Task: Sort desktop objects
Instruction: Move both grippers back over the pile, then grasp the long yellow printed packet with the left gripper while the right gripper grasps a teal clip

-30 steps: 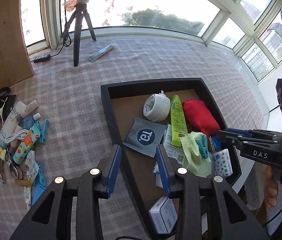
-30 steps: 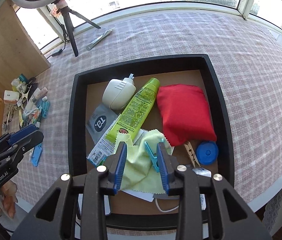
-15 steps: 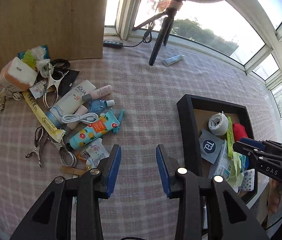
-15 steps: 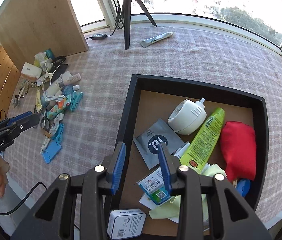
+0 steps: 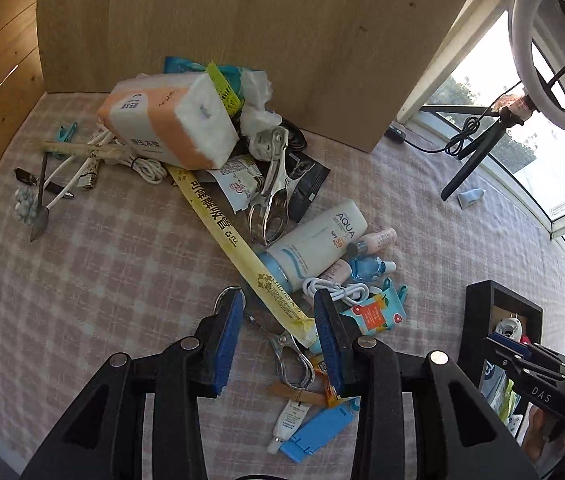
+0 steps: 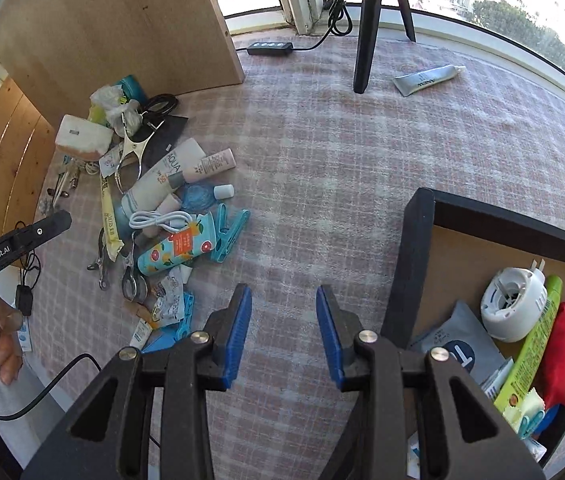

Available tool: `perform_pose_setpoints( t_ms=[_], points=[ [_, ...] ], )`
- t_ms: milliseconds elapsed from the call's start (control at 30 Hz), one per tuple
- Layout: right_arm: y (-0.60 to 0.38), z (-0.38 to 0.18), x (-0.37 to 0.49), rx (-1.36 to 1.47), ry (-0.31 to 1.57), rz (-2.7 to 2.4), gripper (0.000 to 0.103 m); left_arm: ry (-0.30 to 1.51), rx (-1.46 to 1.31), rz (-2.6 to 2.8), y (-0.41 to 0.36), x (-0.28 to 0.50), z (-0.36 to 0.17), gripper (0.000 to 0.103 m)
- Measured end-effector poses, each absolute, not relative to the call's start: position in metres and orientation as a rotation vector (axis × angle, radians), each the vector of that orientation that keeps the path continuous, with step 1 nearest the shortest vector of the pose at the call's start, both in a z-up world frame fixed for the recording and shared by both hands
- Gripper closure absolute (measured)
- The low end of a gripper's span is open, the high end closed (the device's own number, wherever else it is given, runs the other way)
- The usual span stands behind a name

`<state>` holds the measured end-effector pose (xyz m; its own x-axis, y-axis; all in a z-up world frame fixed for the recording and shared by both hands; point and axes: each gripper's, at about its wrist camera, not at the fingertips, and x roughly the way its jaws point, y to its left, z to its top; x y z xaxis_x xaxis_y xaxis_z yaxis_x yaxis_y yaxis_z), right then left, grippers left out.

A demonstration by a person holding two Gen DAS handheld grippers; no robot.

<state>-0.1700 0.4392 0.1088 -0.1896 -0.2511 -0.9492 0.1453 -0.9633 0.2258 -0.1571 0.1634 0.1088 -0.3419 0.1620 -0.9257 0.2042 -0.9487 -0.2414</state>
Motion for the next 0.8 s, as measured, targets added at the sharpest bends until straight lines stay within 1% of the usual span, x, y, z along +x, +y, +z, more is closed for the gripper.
perform_pose_setpoints(
  t_ms=[133,200,400,467,800],
  points=[
    [0.423,0.087,-0.195,1.872,-0.236,-2.194,0.075,0.586,1.796,-2.434,0.137,-0.173,0.091,0.068],
    [0.414,0.076,-0.206,1.903,-0.26,-2.171,0.079,0.628,1.79,-2.404,0.126,-0.18,0.084,0.068],
    [0.392,0.056,-0.225,1.944,-0.235,-2.148,0.08,0.718,1.796,-2.335,0.11,-0.2,0.065,0.066],
    [0.389,0.051,-0.228,1.953,-0.227,-2.145,0.082,0.747,1.82,-2.313,0.112,-0.205,0.056,0.066],
    [0.379,0.037,-0.231,1.988,-0.209,-2.141,0.084,0.742,1.878,-2.268,0.13,-0.214,0.032,0.066]
  ],
)
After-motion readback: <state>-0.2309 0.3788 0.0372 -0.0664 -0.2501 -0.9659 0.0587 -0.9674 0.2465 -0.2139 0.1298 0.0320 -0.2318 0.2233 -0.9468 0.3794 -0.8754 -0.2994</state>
